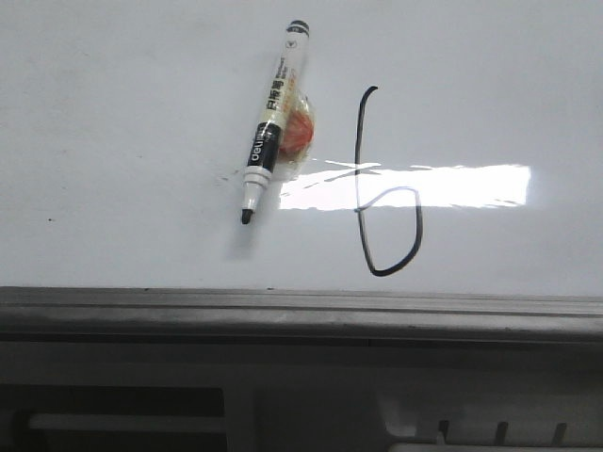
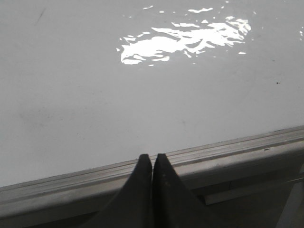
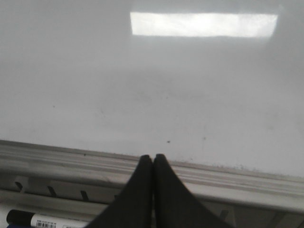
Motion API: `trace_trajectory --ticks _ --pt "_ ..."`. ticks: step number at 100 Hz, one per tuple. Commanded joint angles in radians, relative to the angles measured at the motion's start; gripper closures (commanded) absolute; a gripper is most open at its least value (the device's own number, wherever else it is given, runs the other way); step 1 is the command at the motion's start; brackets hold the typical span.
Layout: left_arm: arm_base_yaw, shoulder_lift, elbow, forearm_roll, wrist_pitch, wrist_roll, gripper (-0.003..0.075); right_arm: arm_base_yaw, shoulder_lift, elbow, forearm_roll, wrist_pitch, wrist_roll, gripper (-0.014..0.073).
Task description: Write number 6 on whiteboard
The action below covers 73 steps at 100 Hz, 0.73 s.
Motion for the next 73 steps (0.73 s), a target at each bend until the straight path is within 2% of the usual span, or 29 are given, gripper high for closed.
trace_trajectory --ticks 1,73 --pt "0.003 -0.027 0.042 -0.012 -0.078 -0.009 0.0739 -0.006 -0.042 0.025 -0.016 -0.029 0.001 0.0648" --pt "0.003 -0.027 0.042 -0.014 -0.078 -0.009 0.0739 -0.008 -0.071 0.025 -0.016 -0.052 0.001 0.0648"
